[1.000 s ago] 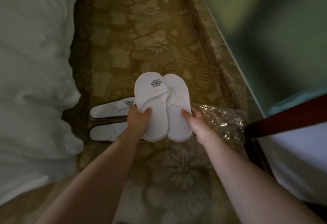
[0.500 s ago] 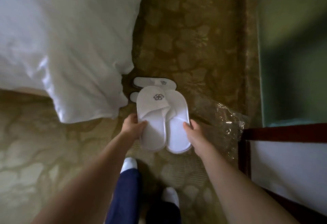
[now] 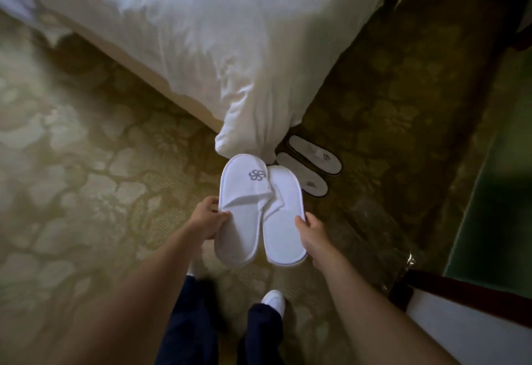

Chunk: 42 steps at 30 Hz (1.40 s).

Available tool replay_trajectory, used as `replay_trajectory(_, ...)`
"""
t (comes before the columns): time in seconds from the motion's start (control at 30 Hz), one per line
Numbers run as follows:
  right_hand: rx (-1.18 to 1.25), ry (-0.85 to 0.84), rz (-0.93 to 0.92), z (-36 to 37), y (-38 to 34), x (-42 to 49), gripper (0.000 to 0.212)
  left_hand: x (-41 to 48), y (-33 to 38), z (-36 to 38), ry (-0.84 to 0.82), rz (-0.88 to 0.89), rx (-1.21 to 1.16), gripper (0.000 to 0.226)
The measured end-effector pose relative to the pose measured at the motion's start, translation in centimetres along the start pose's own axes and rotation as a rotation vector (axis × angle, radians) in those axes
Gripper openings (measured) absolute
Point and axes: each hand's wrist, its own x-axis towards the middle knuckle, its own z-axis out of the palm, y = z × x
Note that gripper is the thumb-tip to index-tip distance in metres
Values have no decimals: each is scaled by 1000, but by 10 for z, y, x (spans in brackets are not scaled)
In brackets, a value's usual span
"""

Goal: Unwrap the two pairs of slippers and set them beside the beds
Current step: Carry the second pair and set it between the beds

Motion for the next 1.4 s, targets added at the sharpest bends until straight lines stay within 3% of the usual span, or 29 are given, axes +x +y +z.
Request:
replay_trajectory(0.17,-136,-66,-88,64,-40,-24,34,0,-16,-78,56,-11,-97,40)
replay_trajectory(0.3,-224,-123,-129,131,-81,-43,38,4,-26,-152,87,-12,-183,39)
replay_trajectory(0.67,-268,-218,-240,354,-190,-91,39,36,-56,-397,139,-19,-310,41)
replay_trajectory(0.87,-195,-213,-251,448,-244,-106,36,48,-57,-508,218,-22,-509,39)
replay_trajectory(1.2,-157,-190,-415,549,-376,-86,18,96,5,-656,254,41,-653,44)
replay_trajectory(1.4,-202,-277,-468,616,-483,-51,17,146,62,-734,265,52,-688,38)
